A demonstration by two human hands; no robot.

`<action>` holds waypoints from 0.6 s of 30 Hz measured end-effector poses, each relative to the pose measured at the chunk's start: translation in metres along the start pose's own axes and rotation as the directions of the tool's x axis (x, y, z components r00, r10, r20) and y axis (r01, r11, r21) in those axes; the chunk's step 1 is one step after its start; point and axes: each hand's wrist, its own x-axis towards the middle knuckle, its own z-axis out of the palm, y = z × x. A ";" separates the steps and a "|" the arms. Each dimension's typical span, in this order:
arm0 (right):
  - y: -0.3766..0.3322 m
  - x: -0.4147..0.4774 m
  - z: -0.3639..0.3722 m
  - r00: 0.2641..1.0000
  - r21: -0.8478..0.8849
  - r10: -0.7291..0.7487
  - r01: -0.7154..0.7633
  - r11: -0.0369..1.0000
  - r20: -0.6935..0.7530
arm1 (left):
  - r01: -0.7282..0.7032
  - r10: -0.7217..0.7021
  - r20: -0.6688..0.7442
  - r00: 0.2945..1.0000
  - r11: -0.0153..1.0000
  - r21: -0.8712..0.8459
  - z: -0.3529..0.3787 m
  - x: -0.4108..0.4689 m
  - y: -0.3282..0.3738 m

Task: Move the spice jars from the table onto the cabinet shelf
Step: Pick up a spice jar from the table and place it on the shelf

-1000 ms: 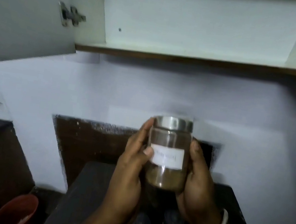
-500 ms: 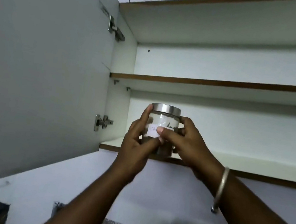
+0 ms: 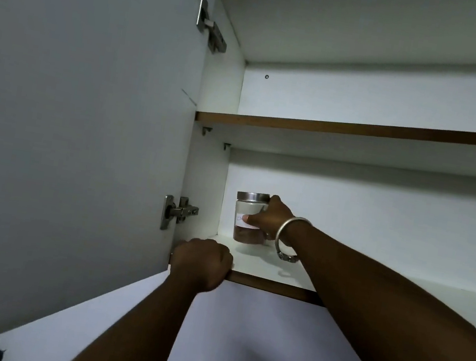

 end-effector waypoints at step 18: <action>0.023 0.101 0.084 0.996 -0.219 -0.027 0.044 0.975 0.082 | -0.076 0.097 -0.221 0.971 0.992 0.103 0.018 0.001 -0.007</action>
